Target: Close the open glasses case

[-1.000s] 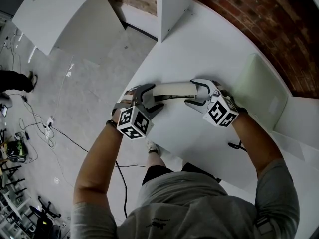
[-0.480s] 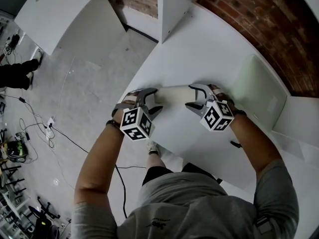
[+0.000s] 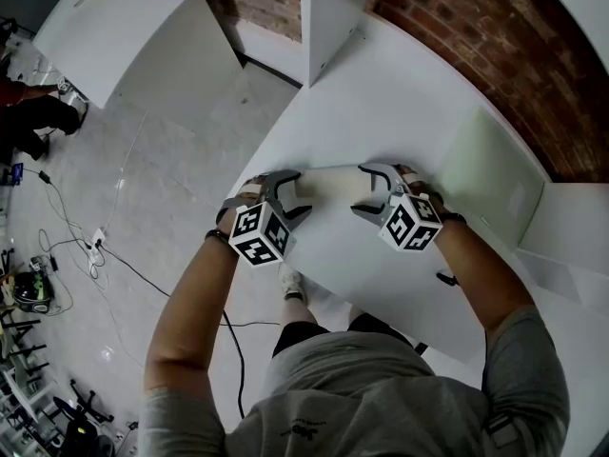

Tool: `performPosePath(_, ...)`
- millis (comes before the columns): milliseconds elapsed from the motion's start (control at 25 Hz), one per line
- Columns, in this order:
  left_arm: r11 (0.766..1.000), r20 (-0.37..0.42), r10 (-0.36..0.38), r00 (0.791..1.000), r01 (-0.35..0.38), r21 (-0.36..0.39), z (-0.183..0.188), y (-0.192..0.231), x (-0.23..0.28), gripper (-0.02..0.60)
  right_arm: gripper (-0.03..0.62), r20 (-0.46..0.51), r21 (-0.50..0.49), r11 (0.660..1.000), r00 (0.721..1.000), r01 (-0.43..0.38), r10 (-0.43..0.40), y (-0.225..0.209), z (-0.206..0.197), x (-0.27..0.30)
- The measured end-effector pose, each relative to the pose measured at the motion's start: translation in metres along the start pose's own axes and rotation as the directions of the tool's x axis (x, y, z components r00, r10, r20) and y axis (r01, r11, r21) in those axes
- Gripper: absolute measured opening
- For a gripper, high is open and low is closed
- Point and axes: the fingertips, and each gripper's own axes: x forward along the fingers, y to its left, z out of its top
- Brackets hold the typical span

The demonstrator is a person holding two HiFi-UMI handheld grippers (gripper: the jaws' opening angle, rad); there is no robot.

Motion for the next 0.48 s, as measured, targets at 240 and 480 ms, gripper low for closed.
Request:
performPosePath(240, 0.998, 0.090, 0.008, 0.996, -0.002, -0.069, 0.029, 0.000, -0.023, 0.296, 0.365, 0.058, 0.033, 0.999, 0.998, 0.036, -0.037, -0.005, 0.022, -0.023)
performPosePath(480, 0.990, 0.213, 0.068, 0.975, -0.039, -0.138, 0.074, -0.006, -0.065, 0.272, 0.316, 0.152, 0.123, 0.990, 0.985, 0.065, -0.084, -0.008, 0.048, -0.065)
